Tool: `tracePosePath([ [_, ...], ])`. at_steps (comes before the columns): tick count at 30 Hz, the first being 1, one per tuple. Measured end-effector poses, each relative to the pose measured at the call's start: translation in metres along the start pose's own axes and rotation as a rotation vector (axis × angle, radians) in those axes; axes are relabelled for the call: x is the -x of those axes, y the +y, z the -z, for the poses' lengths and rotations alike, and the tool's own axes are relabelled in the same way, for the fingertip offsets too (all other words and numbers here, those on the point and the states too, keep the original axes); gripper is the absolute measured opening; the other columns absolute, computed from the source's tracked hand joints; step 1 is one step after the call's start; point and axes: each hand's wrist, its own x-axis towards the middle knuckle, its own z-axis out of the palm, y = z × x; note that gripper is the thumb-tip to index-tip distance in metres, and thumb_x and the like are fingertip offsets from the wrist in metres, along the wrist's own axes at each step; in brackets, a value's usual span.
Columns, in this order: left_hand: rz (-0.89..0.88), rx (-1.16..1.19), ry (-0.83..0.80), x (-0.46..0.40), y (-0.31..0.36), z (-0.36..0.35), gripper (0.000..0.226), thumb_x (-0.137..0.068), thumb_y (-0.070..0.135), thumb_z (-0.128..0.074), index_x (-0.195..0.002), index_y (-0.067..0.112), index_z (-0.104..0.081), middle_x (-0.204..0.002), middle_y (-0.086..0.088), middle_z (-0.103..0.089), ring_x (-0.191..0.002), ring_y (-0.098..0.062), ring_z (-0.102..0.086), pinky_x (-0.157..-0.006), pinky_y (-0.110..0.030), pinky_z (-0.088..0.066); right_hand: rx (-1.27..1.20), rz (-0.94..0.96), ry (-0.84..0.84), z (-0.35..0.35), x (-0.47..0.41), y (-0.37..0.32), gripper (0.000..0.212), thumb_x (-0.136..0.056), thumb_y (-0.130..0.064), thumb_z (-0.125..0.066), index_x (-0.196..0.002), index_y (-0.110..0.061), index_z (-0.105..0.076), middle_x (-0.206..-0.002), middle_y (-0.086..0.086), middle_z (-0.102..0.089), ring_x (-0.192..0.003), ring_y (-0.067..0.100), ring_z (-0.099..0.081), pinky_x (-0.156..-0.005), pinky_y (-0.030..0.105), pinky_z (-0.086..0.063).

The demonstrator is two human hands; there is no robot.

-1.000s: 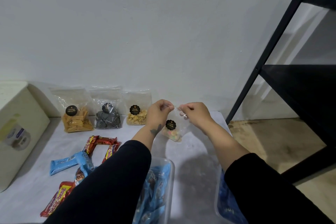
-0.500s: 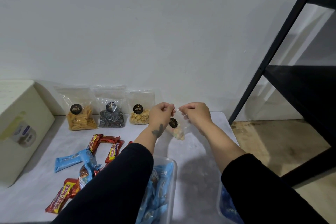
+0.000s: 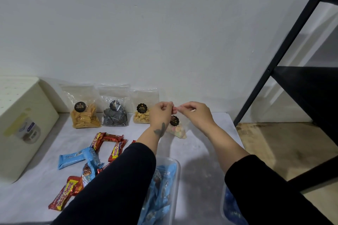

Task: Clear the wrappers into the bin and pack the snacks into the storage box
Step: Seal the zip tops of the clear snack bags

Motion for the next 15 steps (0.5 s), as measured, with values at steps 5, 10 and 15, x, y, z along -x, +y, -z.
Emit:
tracePosePath([
  [5, -0.009, 0.004, 0.033, -0.008, 0.004, 0.001, 0.017, -0.096, 0.022, -0.049, -0.091, 0.011, -0.062, -0.083, -0.001, -0.068, -0.078, -0.013, -0.066, -0.072, -0.030, -0.054, 0.010, -0.118, 0.056, -0.004, -0.012, 0.016, 0.011, -0.087, -0.009, -0.061, -0.092, -0.014, -0.069, -0.082, -0.008, -0.066, -0.070, 0.019, -0.063, -0.064, 0.043, -0.058],
  [10, -0.129, -0.361, 0.170, -0.015, -0.024, 0.018, 0.023, -0.093, 0.029, -0.054, -0.110, 0.014, -0.051, -0.123, -0.007, -0.047, -0.106, -0.021, -0.053, -0.093, -0.031, -0.044, -0.159, -0.163, 0.102, -0.019, -0.037, 0.015, 0.021, -0.090, -0.004, -0.051, -0.080, -0.017, -0.064, -0.090, 0.000, -0.066, -0.064, 0.017, -0.057, -0.054, 0.031, -0.052],
  [15, -0.070, -0.455, -0.016, -0.020, -0.041, 0.026, 0.046, -0.093, 0.027, -0.056, -0.133, 0.011, -0.041, -0.135, -0.007, -0.047, -0.124, -0.019, -0.045, -0.102, -0.030, -0.039, -0.193, -0.201, 0.149, -0.034, -0.056, 0.015, 0.024, -0.087, -0.005, -0.058, -0.106, -0.020, -0.058, -0.091, 0.000, -0.061, -0.077, 0.023, -0.063, -0.076, 0.040, -0.058],
])
